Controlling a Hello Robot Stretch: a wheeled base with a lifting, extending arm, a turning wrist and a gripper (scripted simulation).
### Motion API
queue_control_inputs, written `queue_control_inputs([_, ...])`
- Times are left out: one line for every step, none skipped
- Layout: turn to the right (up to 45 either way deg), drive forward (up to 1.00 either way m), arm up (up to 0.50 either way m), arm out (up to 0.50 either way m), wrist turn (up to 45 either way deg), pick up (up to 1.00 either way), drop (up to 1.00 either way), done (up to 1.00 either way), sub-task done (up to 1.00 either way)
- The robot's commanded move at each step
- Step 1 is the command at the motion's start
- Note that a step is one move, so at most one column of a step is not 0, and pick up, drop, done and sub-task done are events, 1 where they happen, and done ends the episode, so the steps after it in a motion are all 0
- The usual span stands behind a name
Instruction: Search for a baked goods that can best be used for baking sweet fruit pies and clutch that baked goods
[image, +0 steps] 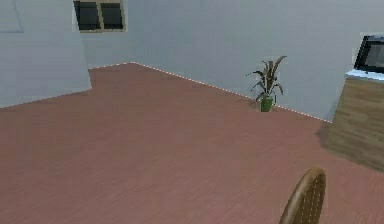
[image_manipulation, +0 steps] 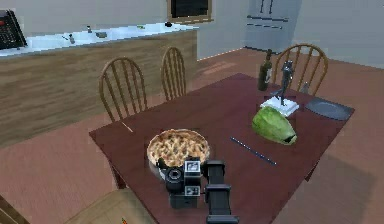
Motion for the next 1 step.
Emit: queue_control_inputs([0.0, 0.0, 0.0, 0.0, 0.0, 0.0, 0.0, 1.0, 0.0])
